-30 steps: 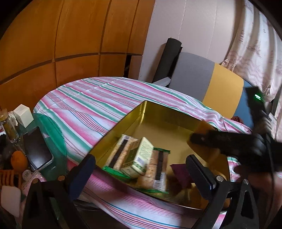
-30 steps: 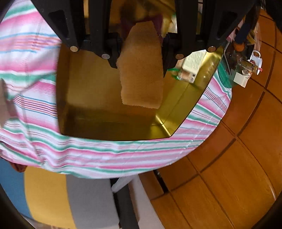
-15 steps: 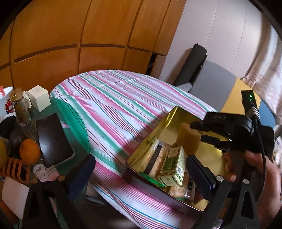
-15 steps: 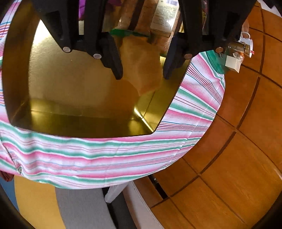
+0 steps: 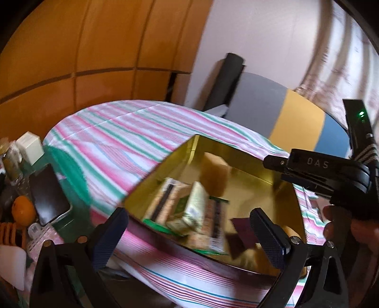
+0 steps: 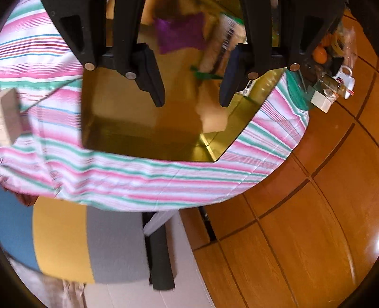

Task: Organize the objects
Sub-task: 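Move the right tool back to the remaining items, then grasp the cream knitted pouch with the right tool and lift it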

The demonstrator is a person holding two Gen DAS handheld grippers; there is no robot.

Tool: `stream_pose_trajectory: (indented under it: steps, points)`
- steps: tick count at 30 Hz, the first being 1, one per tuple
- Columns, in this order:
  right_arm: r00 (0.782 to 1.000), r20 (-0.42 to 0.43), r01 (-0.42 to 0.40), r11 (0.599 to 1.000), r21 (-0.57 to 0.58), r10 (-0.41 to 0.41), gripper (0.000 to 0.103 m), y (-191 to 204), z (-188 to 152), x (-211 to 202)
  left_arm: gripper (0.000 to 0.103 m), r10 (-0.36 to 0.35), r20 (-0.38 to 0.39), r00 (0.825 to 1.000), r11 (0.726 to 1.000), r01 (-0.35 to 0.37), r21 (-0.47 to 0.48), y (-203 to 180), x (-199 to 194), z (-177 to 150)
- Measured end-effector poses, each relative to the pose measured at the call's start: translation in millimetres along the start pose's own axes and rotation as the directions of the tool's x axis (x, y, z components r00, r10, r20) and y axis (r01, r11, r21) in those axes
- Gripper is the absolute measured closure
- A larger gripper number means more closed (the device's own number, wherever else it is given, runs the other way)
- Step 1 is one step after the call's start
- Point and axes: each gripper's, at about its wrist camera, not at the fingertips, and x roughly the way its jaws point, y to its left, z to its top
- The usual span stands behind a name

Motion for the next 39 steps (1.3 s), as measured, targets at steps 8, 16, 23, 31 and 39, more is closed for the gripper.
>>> stream_pose_trajectory:
  steps: [8,16,23,31,39]
  points:
    - [0.983,0.106,0.145,0.989,0.025,-0.147,0.055,-55.2,-26.5,-59.7,0.000,-0.085,-0.019,0.996,0.986,0.087,0.145,-44.7,-10.1,-14.9]
    - [0.951,0.066,0.295,0.951,0.090,-0.301,0.055,-133.0,-72.0,-87.3,0.000,-0.168,-0.052,0.984,0.953,0.176,0.245,-81.0,-20.3,-33.6]
    - [0.892,0.033,0.437,0.877,0.199,-0.451,0.055,-214.5,-105.1,-106.6,0.000,-0.237,-0.113,0.965,0.923,0.260,0.285,-112.9,-26.9,-50.8]
    - [0.858,0.000,0.471,0.787,0.399,-0.514,0.055,-302.4,-80.8,-114.4,0.000,-0.265,-0.186,0.946,0.893,0.314,0.322,-140.6,-28.0,-68.3]
    - [0.847,-0.037,0.492,0.757,0.429,-0.530,0.052,-340.7,-57.5,-93.8,0.000,-0.254,-0.210,0.944,0.884,0.315,0.345,-153.2,-25.8,-71.3]
